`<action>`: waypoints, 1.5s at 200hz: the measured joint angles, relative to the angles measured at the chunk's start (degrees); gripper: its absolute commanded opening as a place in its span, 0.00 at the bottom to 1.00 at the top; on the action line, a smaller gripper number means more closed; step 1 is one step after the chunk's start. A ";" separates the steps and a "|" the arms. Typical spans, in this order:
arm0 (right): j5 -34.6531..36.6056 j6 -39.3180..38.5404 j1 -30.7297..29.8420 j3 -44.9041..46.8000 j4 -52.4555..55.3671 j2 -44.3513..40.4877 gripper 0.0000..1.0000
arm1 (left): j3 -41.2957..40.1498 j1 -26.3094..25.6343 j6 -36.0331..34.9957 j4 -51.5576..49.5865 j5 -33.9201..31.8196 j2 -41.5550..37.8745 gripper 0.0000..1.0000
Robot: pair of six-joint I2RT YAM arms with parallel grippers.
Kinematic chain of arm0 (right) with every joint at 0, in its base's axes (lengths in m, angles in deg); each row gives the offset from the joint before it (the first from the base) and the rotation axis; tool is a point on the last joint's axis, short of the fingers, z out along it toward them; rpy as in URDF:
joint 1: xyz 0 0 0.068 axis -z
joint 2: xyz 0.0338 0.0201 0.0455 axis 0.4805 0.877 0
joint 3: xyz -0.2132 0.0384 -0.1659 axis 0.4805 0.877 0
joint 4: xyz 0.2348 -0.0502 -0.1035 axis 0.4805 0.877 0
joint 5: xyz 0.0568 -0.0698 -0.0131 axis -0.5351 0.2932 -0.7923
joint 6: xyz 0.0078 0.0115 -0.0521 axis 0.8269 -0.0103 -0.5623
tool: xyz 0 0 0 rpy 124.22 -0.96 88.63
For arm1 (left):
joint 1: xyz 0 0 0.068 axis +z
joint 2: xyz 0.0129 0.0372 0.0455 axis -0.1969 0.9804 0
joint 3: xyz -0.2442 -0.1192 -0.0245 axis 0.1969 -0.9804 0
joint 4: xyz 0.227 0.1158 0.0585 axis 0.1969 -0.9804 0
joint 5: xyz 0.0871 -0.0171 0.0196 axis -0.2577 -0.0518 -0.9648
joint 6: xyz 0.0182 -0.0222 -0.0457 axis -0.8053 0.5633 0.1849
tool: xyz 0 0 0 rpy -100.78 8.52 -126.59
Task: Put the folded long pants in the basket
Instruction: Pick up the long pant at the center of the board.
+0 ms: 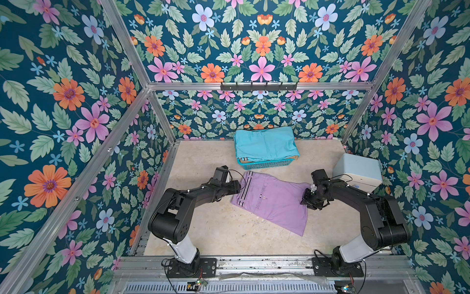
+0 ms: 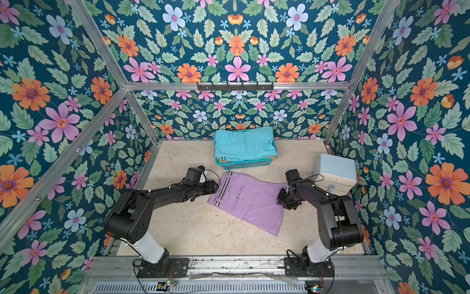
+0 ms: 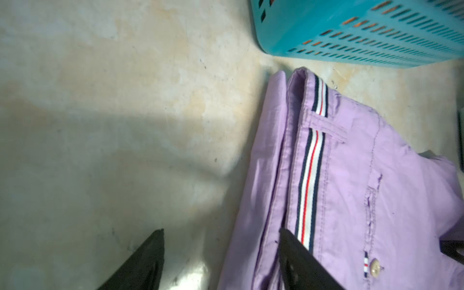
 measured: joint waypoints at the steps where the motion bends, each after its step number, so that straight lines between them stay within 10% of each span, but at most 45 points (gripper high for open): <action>1: -0.02 0.00 0.00 0.00 0.00 0.00 0.31 | -0.02 0.07 -0.02 0.15 0.13 0.04 0.75; 163: -0.46 -0.37 0.00 -0.44 0.00 0.81 0.32 | -3.76 -0.17 -0.31 14.60 13.60 4.96 0.49; 231: -0.57 -0.57 0.04 -0.48 -0.04 0.96 0.32 | -4.57 -1.42 0.94 15.28 13.07 5.60 0.09; 300: -1.90 -0.52 0.00 2.49 -2.23 -2.75 0.61 | -6.29 -1.73 3.58 10.27 6.45 1.73 0.00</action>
